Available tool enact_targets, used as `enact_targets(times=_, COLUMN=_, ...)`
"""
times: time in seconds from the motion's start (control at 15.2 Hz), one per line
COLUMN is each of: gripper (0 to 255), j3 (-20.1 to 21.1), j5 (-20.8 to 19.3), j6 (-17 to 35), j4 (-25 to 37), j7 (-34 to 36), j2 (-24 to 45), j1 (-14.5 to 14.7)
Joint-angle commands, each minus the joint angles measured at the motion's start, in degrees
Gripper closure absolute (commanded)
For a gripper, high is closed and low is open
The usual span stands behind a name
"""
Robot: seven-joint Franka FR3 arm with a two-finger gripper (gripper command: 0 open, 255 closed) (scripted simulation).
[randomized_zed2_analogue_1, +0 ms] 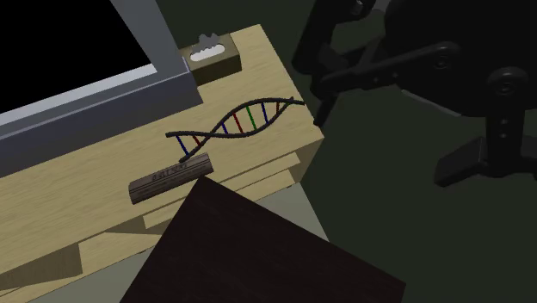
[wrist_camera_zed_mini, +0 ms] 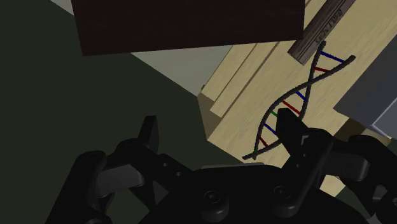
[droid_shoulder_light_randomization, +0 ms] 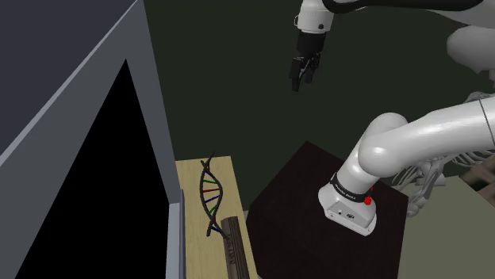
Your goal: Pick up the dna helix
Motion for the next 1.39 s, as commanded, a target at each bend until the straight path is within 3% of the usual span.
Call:
enact_targets(times=0.0, gripper=0, j3=0.0, j5=0.0, j6=0.0, j4=0.0, j7=0.0, j2=0.0, j1=0.0)
enact_targets(times=0.66, gripper=0, j3=9.0, j5=5.8, j6=24.7, j4=-16.7, j7=10.5, j2=0.3, j1=3.2)
enact_targets(times=1.06, gripper=0, j3=15.7, j5=8.2, j6=42.3, j4=-21.8, j7=17.6, j2=8.3, j1=4.9)
enact_targets(times=1.32, gripper=0, j3=21.2, j5=7.6, j6=54.8, j4=-22.6, j7=23.6, j2=17.0, j1=4.2)
